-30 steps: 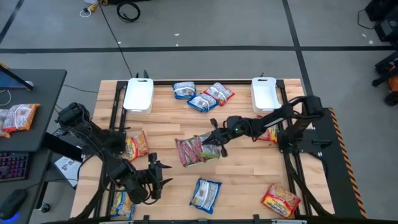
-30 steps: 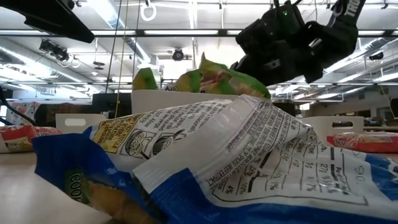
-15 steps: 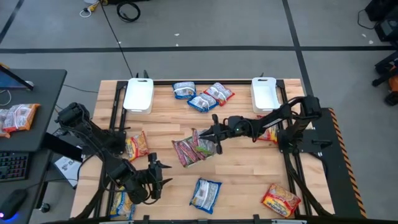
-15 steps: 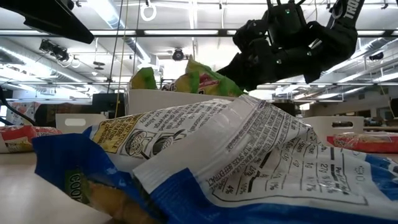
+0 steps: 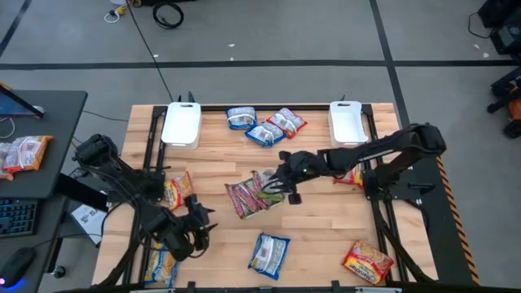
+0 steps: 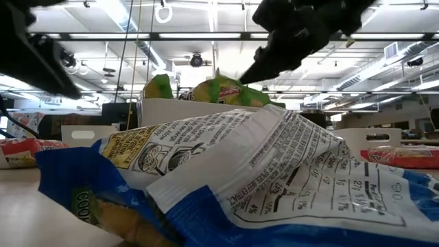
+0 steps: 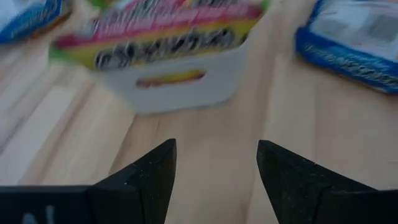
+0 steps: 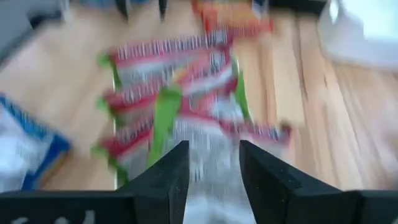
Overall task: Sort Maruchan noodles
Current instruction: Put the green noodle pack into the bottom white bin
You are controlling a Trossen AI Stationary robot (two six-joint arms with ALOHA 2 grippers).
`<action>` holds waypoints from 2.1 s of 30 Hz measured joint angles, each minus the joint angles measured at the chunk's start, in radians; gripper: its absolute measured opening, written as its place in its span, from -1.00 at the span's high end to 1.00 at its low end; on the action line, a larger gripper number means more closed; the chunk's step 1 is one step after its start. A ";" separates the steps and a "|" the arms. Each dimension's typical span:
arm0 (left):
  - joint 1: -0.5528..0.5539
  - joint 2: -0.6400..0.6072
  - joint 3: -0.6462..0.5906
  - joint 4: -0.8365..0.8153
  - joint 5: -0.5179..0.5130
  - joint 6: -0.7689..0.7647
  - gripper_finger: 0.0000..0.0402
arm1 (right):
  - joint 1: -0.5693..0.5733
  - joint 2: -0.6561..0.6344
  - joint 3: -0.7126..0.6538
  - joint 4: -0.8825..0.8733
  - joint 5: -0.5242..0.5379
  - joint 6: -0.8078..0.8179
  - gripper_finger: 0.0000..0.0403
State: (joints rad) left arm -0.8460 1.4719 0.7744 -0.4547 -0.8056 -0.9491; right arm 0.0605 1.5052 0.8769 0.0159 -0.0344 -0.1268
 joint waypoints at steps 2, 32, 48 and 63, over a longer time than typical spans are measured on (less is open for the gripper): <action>0.010 0.000 -0.045 0.037 0.002 -0.039 -0.13 | 0.015 -0.002 0.077 -0.219 0.051 0.000 0.29; 0.274 0.000 -0.175 0.587 0.126 0.577 -0.13 | 0.051 0.350 0.448 -0.574 0.016 -0.046 0.30; 0.272 0.000 -0.171 0.535 0.113 0.624 -0.13 | 0.125 0.252 0.456 -0.817 0.101 0.166 0.30; 0.346 -0.014 -0.171 0.536 0.110 0.620 -0.13 | 0.042 0.332 0.458 -0.750 0.261 0.051 0.30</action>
State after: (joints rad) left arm -0.5003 1.4578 0.6037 0.0809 -0.6961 -0.3288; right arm 0.1026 1.8367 1.3354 -0.7338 0.2269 -0.0759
